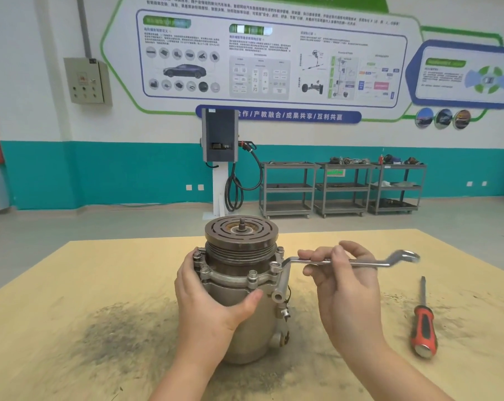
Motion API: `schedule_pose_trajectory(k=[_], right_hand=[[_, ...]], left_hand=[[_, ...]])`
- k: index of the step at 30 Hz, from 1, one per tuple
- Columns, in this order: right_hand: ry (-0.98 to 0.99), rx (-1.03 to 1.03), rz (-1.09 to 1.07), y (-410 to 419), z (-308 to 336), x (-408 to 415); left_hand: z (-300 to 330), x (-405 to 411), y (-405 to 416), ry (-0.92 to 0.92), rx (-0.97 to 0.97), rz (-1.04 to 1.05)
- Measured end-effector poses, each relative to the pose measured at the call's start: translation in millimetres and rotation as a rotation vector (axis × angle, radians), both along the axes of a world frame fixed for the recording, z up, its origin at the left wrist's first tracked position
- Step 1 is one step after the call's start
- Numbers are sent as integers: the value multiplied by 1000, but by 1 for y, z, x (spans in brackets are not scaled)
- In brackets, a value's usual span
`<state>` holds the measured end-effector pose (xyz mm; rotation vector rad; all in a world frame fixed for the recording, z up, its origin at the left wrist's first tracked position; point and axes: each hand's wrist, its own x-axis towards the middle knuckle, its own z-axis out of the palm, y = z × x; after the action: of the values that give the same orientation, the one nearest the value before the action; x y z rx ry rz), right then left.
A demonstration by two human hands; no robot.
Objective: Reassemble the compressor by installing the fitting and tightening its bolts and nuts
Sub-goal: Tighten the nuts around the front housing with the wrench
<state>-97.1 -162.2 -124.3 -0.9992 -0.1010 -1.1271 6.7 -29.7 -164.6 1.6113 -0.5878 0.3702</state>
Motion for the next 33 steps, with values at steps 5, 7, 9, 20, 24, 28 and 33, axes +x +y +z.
schedule_pose_trajectory(k=[5, 7, 9, 20, 24, 28, 33], right_hand=[[71, -801, -368, 22, -6, -2], [336, -1111, -396, 26, 5, 5], [48, -1170, -496, 29, 9, 5], [-48, 111, 90, 2, 21, 3], [29, 300, 291, -13, 24, 9], [76, 373, 393, -21, 26, 12], [10, 346, 357, -15, 19, 12]], left_hand=[[0, -1, 0, 18, -12, 8], [1, -2, 0, 27, -22, 0], [1, -2, -1, 28, -31, -11], [-1, -17, -10, 47, -6, 40], [-3, -15, -12, 22, 2, 69], [-3, -14, -10, 16, 1, 53], [-3, -11, -6, 11, -19, 23]])
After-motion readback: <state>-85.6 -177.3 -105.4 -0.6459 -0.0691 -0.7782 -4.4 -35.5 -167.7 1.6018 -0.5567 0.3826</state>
